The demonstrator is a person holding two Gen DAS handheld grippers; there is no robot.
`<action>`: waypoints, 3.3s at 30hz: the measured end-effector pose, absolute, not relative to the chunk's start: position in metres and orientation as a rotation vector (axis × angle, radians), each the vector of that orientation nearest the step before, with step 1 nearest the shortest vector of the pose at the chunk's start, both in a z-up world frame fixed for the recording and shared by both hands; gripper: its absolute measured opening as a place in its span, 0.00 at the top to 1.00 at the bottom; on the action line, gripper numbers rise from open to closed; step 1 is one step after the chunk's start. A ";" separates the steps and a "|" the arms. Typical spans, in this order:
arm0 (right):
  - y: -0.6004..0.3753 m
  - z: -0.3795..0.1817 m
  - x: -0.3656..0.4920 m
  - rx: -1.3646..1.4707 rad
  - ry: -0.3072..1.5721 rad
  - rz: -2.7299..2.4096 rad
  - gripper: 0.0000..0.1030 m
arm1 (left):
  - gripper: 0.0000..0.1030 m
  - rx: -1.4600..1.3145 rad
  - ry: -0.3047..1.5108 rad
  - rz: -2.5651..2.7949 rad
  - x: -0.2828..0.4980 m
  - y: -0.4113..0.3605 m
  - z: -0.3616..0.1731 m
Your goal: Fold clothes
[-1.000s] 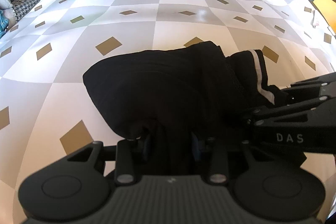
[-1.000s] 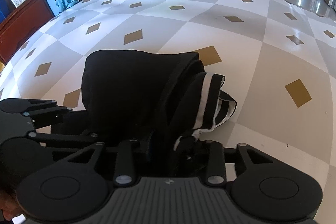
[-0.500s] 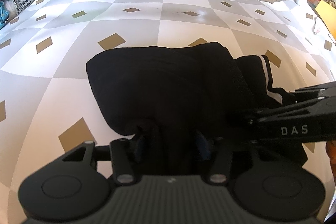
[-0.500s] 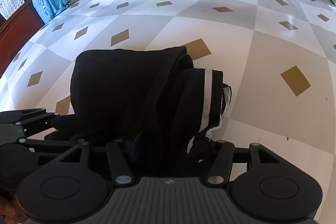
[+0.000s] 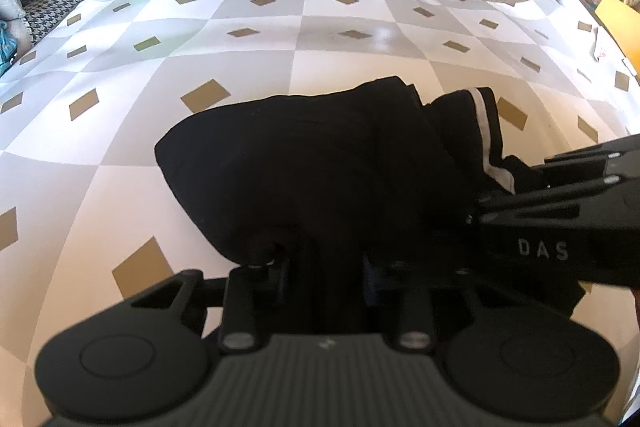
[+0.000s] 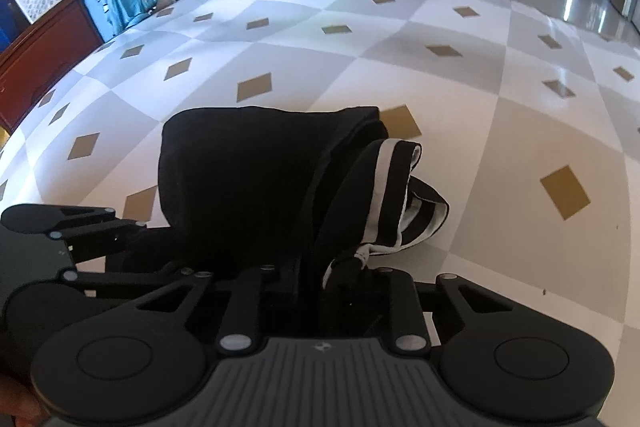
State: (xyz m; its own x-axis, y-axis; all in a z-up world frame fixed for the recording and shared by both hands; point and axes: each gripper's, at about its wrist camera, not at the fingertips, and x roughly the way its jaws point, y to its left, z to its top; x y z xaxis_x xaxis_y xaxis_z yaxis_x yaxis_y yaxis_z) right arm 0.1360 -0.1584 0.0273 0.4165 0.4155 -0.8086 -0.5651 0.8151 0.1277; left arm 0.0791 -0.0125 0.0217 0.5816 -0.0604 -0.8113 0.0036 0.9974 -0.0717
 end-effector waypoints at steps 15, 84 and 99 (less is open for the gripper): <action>-0.155 0.065 0.105 -0.249 0.844 0.603 0.78 | 0.71 -0.018 0.870 -0.025 0.059 -0.025 0.055; -0.199 0.133 0.045 -0.174 0.636 0.537 0.78 | 0.71 0.122 0.651 -0.016 0.004 -0.077 0.126; -0.228 0.137 0.046 -0.130 0.621 0.503 0.78 | 0.71 0.154 0.631 -0.048 0.007 -0.102 0.131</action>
State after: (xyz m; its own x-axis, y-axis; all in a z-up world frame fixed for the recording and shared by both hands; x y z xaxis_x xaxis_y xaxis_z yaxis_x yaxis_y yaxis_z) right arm 0.0458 -0.2281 0.1371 0.6978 0.4118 -0.5861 -0.4883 0.8721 0.0314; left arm 0.0066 -0.1019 0.1315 0.8070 0.0025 -0.5906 0.0913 0.9874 0.1290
